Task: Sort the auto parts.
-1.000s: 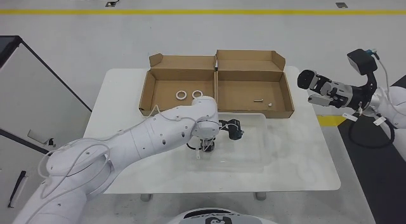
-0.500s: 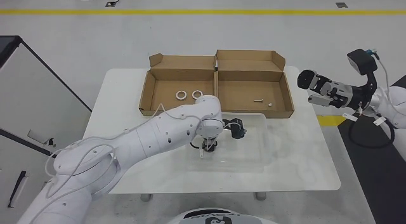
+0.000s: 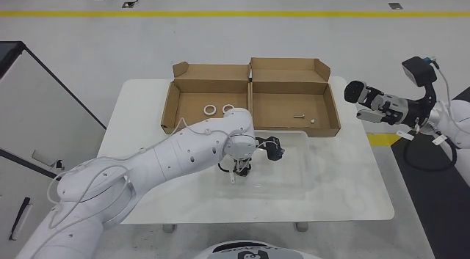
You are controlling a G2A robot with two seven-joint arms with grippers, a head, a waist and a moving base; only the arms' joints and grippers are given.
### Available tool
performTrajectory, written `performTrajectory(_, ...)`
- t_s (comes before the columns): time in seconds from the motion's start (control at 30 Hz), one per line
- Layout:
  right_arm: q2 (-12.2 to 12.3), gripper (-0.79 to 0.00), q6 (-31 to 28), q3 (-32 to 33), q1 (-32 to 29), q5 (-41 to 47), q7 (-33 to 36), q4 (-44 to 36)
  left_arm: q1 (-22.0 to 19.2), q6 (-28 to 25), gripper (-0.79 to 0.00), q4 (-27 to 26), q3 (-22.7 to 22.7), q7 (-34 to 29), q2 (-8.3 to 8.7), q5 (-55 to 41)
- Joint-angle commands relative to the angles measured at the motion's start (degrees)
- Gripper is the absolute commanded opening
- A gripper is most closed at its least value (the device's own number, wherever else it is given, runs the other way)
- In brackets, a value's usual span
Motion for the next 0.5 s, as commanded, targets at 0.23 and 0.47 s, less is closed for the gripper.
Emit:
performTrajectory(0.23, 0.0, 0.0, 0.0, 0.0, 0.0, 0.0, 0.0, 0.0, -0.1, -0.8, -0.419, 0.8, 0.0, 0.8, 0.24, 0.3)
performTrajectory(0.47, 0.0, 0.0, 0.0, 0.0, 0.0, 0.0, 0.0, 0.0, 0.1, -1.4, -0.413, 1.5, 0.0, 1.4, 0.08, 0.8)
